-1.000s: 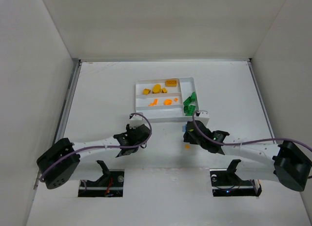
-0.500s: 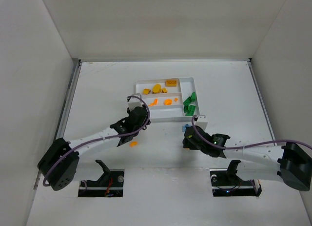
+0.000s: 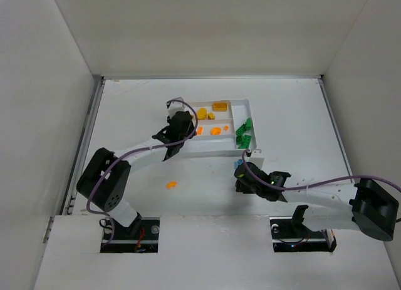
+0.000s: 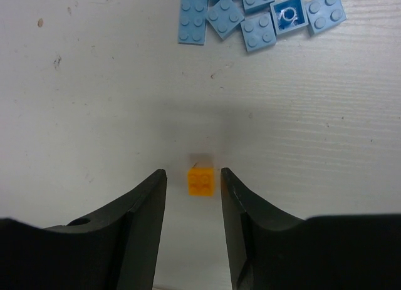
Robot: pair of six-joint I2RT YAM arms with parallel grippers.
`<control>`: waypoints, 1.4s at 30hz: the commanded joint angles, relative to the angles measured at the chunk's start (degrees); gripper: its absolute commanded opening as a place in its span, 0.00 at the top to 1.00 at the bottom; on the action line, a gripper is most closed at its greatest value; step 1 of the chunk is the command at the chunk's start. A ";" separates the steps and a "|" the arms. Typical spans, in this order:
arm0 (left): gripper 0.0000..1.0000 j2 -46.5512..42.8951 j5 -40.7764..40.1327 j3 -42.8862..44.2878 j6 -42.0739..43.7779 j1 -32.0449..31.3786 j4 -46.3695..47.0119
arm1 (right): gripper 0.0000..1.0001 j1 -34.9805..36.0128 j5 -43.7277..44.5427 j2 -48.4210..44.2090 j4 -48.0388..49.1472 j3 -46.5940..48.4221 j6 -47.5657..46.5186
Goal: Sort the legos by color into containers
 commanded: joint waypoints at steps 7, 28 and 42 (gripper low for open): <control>0.77 8.17 0.67 7.43 3.12 0.40 2.31 | 0.55 0.50 0.23 1.11 2.40 0.46 -0.46; 0.53 5.02 -2.59 4.54 3.91 -0.39 2.40 | 0.64 1.20 -0.21 5.59 1.44 2.30 -0.99; 0.58 -21.16 -2.94 -14.88 3.13 -3.91 -5.94 | 0.77 -0.20 -0.12 6.12 4.77 9.41 -7.56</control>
